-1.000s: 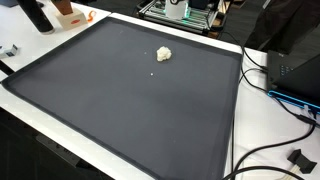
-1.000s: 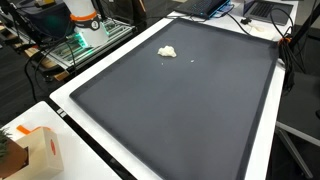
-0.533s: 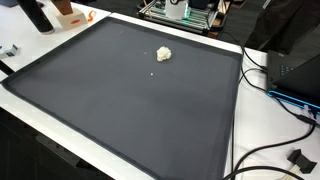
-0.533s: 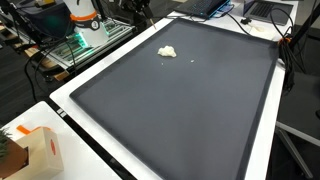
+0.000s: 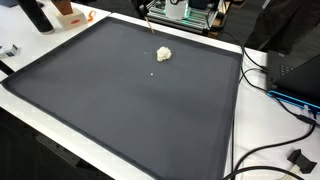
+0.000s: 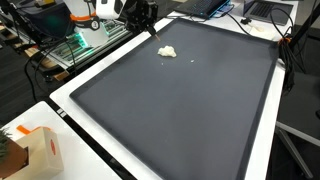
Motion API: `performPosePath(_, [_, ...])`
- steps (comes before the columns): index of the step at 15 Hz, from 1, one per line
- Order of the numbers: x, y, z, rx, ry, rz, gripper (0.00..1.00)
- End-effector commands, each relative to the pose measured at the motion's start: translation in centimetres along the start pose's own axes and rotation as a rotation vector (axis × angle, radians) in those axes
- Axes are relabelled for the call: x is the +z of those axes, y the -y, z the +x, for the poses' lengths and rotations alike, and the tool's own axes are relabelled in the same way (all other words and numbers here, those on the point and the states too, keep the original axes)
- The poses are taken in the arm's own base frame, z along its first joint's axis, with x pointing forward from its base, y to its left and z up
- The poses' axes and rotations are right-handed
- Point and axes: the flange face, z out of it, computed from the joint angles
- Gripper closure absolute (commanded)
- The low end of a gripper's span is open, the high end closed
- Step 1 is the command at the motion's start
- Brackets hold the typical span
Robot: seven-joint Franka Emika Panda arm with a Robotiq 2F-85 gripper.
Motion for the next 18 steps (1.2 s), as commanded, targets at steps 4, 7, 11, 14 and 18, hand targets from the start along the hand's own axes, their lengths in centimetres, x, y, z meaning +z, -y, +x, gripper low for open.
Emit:
performPosePath(4, [2.1, -1.2, 1.9, 0.259, 0.010, 0.024, 0.97])
performPosePath(7, [2.8, -1.4, 2.4, 0.350, 0.020, 0.017, 0.97])
performPosePath(11, [3.8, -1.4, 2.9, 0.431, 0.051, -0.011, 0.97])
performPosePath(14, [4.5, -1.3, 3.2, 0.485, 0.057, -0.026, 0.97])
performPosePath(18, [5.1, -0.8, 3.5, 0.550, 0.056, -0.043, 0.97])
